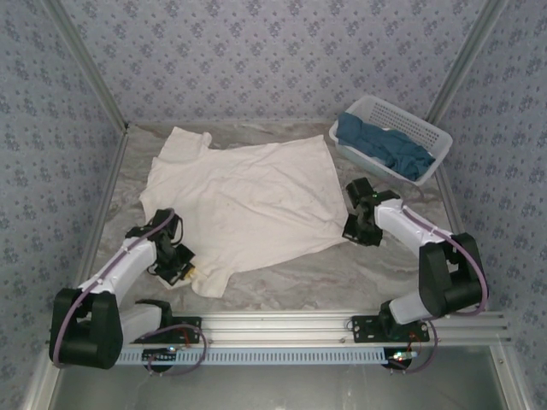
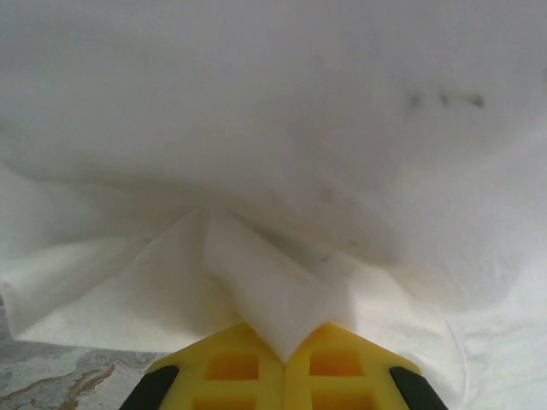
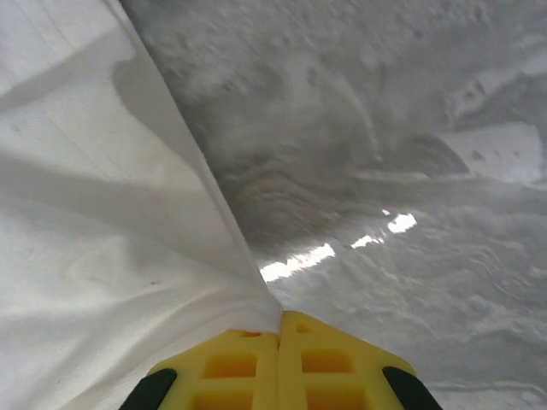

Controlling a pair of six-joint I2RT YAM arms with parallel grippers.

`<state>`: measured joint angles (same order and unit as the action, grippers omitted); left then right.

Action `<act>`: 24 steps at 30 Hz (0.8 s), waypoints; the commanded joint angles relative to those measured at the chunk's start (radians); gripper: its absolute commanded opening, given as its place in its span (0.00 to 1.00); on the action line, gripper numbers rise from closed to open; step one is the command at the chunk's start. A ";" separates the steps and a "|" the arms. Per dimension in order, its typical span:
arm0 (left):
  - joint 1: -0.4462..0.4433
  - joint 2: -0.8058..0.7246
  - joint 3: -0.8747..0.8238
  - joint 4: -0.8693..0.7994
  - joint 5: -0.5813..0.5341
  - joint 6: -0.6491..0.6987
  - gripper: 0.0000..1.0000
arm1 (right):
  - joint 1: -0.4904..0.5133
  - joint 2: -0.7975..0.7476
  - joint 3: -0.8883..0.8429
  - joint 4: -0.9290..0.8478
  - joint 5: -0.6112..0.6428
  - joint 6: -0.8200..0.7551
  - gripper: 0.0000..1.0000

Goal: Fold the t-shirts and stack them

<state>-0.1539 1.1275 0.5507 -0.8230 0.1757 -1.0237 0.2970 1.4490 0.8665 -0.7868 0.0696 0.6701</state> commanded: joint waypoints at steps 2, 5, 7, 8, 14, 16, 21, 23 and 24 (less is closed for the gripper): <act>-0.010 -0.050 -0.007 -0.086 0.007 -0.078 0.22 | -0.001 -0.017 -0.028 -0.067 0.049 0.034 0.00; -0.012 -0.106 0.060 -0.158 -0.019 -0.095 0.43 | 0.003 -0.032 -0.021 -0.112 0.089 0.057 0.00; -0.012 -0.131 0.128 -0.209 -0.045 -0.101 0.52 | 0.008 -0.076 -0.014 -0.151 0.136 0.076 0.08; -0.012 -0.135 0.174 -0.238 -0.062 -0.103 0.53 | 0.011 -0.113 -0.014 -0.167 0.156 0.088 0.14; 0.027 -0.037 0.363 -0.205 -0.110 -0.085 0.54 | 0.062 -0.269 0.017 -0.169 0.250 0.102 0.41; 0.061 0.055 0.385 -0.128 -0.069 -0.073 0.51 | 0.081 -0.277 0.021 -0.125 0.264 0.088 0.43; 0.108 0.352 0.490 0.001 -0.031 0.004 0.39 | 0.060 -0.171 0.017 0.103 0.046 0.012 0.45; 0.122 0.454 0.530 0.024 -0.030 0.036 0.38 | 0.057 -0.089 0.045 0.178 -0.021 -0.019 0.41; 0.132 0.502 0.549 0.031 -0.032 0.052 0.38 | 0.058 -0.041 0.067 0.232 -0.036 -0.032 0.39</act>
<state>-0.0437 1.5524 1.0458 -0.8406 0.1284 -1.0386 0.3584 1.3182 0.8875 -0.7216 0.1436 0.6941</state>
